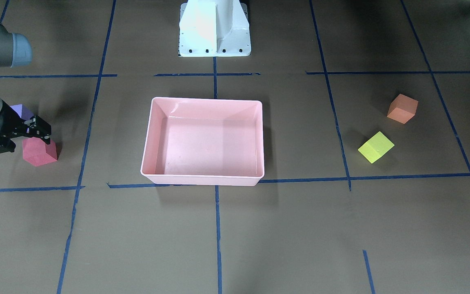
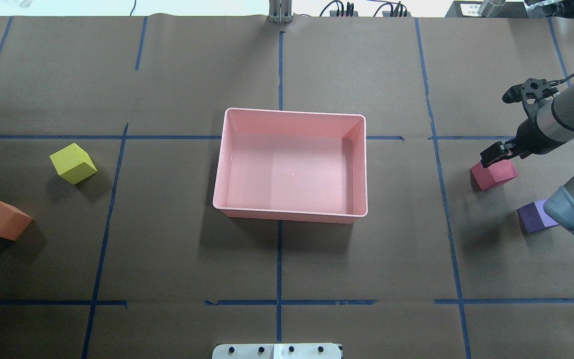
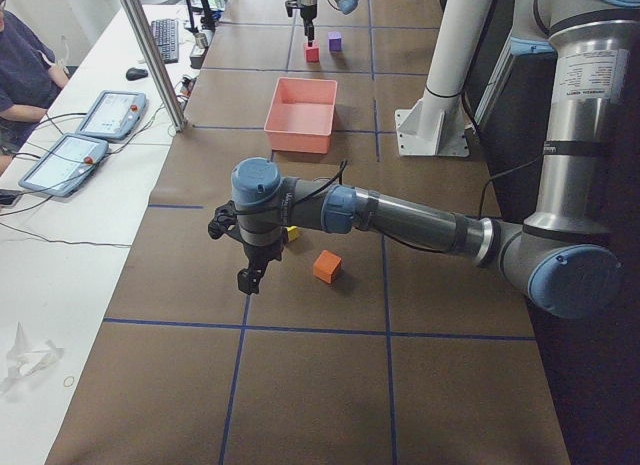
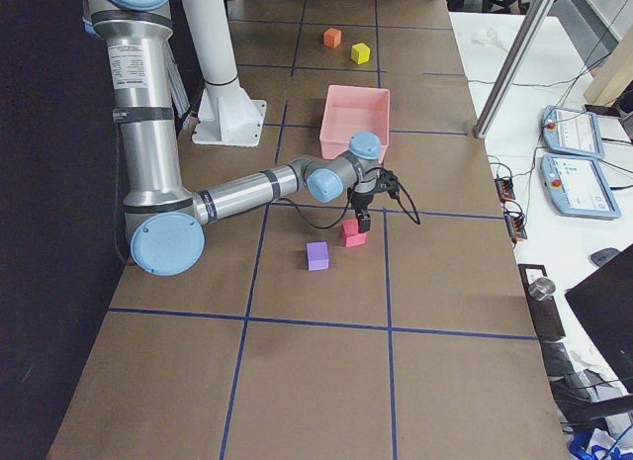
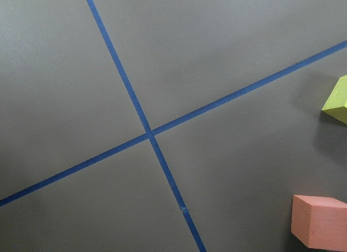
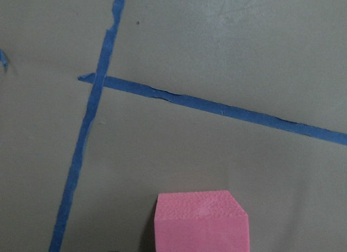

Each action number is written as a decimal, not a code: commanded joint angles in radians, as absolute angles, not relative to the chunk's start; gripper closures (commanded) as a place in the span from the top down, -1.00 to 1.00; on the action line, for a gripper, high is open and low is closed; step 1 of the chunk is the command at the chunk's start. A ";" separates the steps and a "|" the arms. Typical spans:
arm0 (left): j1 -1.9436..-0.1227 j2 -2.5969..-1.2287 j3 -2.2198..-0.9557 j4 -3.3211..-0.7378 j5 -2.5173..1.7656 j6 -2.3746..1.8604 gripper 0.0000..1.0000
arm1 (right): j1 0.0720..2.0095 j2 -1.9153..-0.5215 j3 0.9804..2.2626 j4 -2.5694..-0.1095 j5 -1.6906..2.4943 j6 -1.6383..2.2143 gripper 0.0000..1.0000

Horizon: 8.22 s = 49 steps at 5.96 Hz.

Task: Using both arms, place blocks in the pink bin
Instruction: 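Lower the right gripper onto the pink cube and close it, then carry the pink cube over the pink bin and release it, then raise the right gripper out of the bin and withdraw it, then lower the left gripper onto the yellow cube and close it, then carry the yellow cube into the pink bin and release it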

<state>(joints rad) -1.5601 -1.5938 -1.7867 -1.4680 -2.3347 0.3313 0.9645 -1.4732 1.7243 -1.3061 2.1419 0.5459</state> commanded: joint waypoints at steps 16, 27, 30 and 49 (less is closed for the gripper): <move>-1.555 -1.604 -1.805 -1.468 -2.358 0.331 1.00 | 0.638 -0.793 1.771 -1.766 1.918 1.399 0.98; -1.026 -1.675 -1.760 -1.872 -2.254 0.000 1.00 | 1.429 -1.363 1.796 -1.861 2.325 -0.209 1.00; -1.011 -1.687 -1.609 -2.120 -2.235 -0.032 1.00 | 1.474 -1.448 1.839 -1.862 2.326 -0.278 1.00; -0.905 -1.785 -1.642 -1.963 -2.177 -0.123 -0.15 | 1.474 -1.456 1.839 -1.862 2.324 -0.276 1.00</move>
